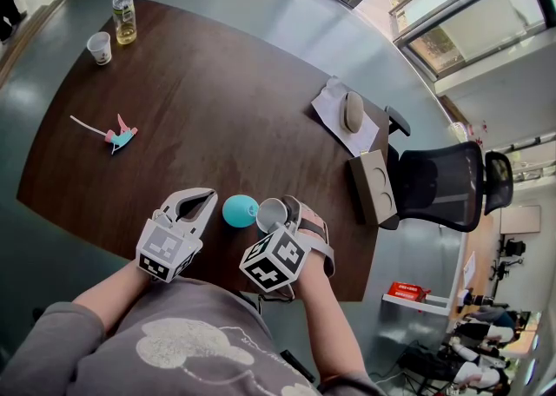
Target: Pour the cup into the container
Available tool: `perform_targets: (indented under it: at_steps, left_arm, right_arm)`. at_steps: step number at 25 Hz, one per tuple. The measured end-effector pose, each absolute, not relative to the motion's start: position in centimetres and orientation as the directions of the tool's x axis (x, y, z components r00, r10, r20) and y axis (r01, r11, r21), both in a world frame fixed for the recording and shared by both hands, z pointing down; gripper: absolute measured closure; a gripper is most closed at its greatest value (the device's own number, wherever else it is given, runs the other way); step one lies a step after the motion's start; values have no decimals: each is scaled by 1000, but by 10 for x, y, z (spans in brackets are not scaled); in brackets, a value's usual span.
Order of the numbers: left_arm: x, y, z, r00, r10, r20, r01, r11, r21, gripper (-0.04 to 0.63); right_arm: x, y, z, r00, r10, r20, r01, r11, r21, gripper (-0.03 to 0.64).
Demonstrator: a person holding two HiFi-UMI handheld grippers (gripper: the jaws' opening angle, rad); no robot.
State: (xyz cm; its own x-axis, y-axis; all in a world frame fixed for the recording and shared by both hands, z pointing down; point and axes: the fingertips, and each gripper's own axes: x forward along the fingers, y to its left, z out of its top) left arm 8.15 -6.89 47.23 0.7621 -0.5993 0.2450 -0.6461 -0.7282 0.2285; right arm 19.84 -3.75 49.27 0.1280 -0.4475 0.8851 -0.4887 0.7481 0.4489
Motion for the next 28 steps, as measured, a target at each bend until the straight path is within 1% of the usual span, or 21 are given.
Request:
perform_targets:
  at_steps: [12, 16, 21, 24, 28]
  left_arm:
    - [84, -66, 471, 760, -599, 251, -647, -729, 221, 589]
    - [85, -65, 469, 757, -605, 248, -651, -728, 214, 589]
    - [80, -66, 466, 741, -622, 251, -669, -715, 203, 589]
    - [79, -66, 463, 729, -637, 251, -682, -705, 192, 589]
    - [82, -64, 456, 721, -648, 246, -691, -701, 178, 589]
  right_arm:
    - [193, -38, 485, 40, -486, 873, -575, 703, 418, 318]
    - [196, -38, 482, 10, -517, 856, -621, 668, 410, 318]
    - [199, -41, 470, -74, -582, 810, -717, 595, 363, 318]
    - [201, -43, 457, -142, -641, 754, -776, 545, 317, 318]
    - [208, -44, 444, -189, -696, 693, -839, 481, 255, 318]
